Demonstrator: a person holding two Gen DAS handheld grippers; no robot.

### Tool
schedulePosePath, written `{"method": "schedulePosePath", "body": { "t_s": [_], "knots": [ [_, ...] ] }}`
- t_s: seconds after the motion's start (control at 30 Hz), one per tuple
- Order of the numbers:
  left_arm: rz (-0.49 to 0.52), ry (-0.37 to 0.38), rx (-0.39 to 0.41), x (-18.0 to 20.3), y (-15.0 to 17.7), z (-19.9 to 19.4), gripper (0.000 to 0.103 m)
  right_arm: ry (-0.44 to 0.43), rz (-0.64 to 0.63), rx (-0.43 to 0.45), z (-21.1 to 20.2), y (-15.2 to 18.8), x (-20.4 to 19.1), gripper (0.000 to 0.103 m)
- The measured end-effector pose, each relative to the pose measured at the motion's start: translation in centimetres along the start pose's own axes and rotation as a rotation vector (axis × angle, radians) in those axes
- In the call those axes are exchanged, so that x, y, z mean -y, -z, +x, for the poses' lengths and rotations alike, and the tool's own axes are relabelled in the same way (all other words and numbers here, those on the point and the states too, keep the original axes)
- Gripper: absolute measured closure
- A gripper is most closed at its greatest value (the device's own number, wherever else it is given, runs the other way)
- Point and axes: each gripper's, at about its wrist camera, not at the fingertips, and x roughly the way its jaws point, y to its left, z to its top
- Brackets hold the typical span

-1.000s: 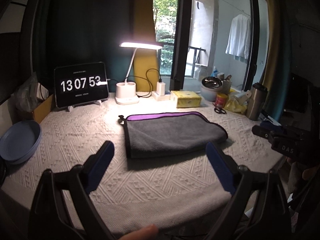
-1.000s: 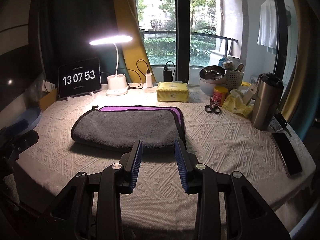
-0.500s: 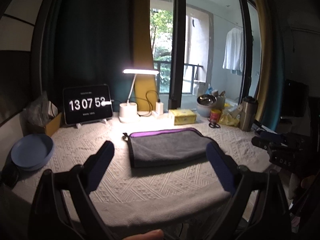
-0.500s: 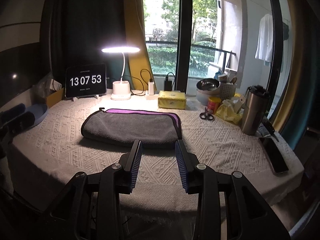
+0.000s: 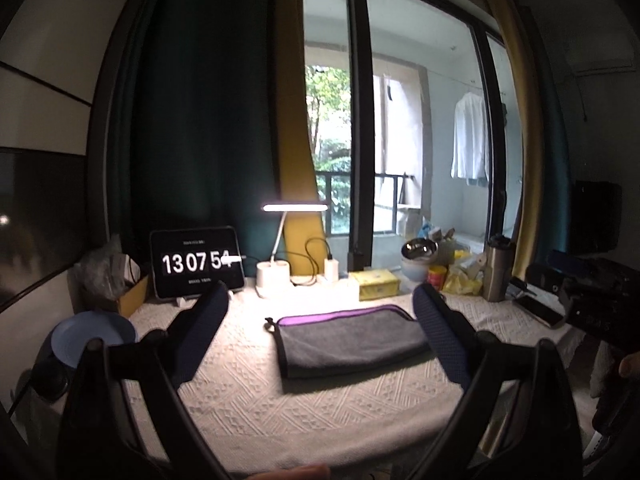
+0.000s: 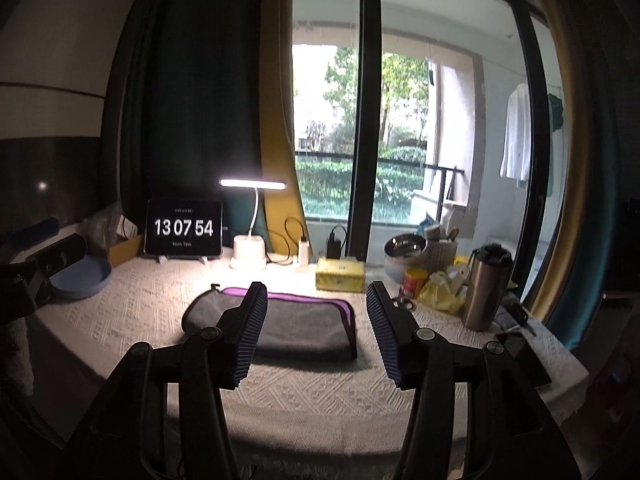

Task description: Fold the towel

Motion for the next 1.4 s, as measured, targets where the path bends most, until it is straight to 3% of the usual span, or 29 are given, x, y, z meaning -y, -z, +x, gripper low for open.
{"method": "schedulePosePath", "body": {
  "t_s": [0.17, 1.4],
  "knots": [
    [-0.013, -0.028, 0.032, -0.50, -0.23, -0.61, 0.009, 0.001, 0.002, 0.041, -0.82, -0.17, 0.15, 0.043],
    [-0.030, -0.025, -0.006, -0.78, 0.57, -0.56, 0.009, -0.007, -0.015, 0.011, -0.16, 0.28, -0.59, 0.043]
  ]
}}
